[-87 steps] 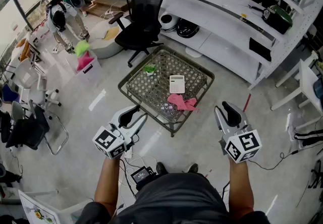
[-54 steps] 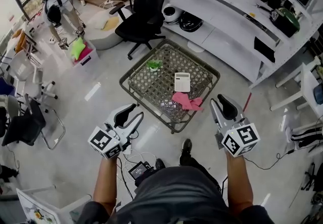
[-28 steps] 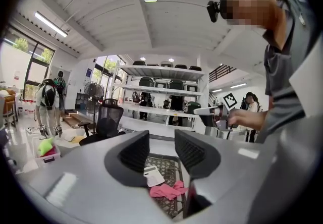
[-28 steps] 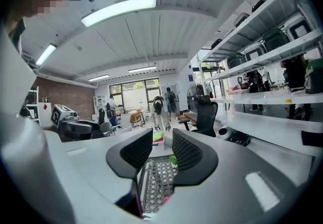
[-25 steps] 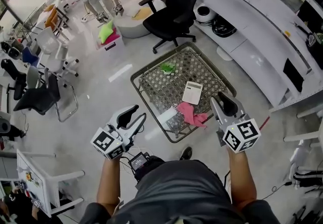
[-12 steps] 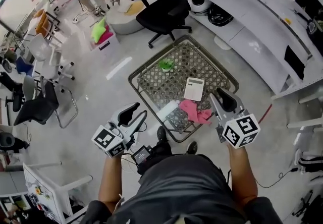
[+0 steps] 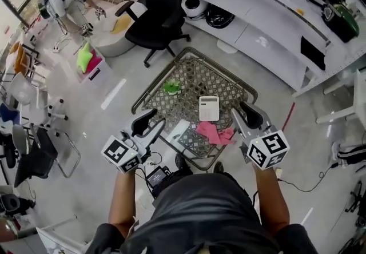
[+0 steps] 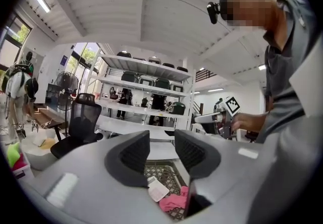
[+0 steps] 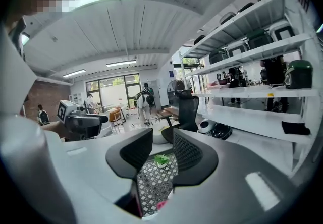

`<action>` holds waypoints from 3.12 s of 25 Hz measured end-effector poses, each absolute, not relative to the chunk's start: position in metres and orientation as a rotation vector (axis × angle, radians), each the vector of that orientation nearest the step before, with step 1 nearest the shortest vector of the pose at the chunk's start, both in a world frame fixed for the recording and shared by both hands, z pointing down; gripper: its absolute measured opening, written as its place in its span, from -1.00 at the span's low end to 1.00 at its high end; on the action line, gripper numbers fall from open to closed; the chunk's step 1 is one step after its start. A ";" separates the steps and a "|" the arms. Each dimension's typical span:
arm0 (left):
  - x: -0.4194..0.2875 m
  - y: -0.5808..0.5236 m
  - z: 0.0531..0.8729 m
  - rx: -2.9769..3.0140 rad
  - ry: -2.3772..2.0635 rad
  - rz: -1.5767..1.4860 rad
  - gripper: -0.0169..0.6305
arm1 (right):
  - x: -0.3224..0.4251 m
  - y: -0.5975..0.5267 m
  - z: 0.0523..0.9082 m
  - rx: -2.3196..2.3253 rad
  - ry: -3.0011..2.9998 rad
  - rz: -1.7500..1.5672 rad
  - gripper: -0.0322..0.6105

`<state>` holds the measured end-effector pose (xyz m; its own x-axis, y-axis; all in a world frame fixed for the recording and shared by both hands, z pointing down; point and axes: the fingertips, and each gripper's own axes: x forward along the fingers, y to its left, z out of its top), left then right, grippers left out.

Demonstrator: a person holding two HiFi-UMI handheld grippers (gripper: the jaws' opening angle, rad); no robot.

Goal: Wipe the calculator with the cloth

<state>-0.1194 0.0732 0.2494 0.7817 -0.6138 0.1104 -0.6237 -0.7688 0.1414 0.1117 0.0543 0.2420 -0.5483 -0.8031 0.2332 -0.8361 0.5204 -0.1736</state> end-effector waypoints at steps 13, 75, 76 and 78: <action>-0.118 0.035 0.265 2.851 -0.759 0.099 -0.43 | 0.107 0.041 0.255 1.584 -2.514 0.432 -0.58; -0.084 -0.055 0.446 2.471 -0.758 0.311 -0.43 | 0.064 0.010 0.701 0.854 -1.883 1.117 -0.30; -0.085 -0.056 0.448 2.468 -0.755 0.313 -0.43 | 0.064 0.010 0.705 0.849 -1.875 1.122 -0.29; -0.087 -0.058 0.451 2.463 -0.750 0.312 -0.43 | 0.062 0.012 0.709 0.838 -1.862 1.133 -0.26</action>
